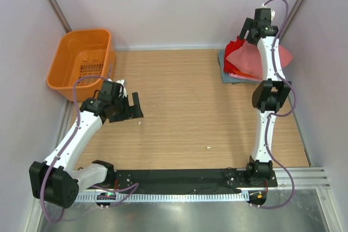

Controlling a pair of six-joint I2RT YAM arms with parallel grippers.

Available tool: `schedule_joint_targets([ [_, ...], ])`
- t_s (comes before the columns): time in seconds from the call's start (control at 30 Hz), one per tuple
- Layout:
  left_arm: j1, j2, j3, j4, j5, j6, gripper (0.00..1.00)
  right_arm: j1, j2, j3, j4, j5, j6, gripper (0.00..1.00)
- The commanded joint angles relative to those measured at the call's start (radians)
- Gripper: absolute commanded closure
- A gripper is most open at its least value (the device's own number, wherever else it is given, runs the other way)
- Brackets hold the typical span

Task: Fold and stack the t-shirts
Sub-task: Neatly place the folded tshirt to the corner

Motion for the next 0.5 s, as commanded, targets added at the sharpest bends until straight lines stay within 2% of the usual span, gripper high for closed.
schedule_joint_targets([
  [0.0,-0.002,-0.012,-0.001,0.023,0.027,0.009,0.0,0.026,0.026,0.018,0.051,0.095,-0.054,0.03],
  [0.07,-0.002,-0.009,-0.001,0.023,0.027,0.009,0.0,0.03,0.035,0.019,0.055,0.106,-0.062,0.12],
  [0.3,-0.002,-0.008,-0.004,0.023,0.03,0.009,0.0,0.041,0.07,0.022,0.078,0.158,-0.096,0.2],
  [0.4,-0.002,-0.003,-0.004,0.023,0.034,0.009,0.0,0.042,0.074,0.025,0.094,0.17,-0.111,0.35],
  [0.47,-0.002,-0.002,-0.003,0.023,0.033,0.009,0.0,0.044,0.071,0.024,0.106,0.176,-0.115,0.56],
])
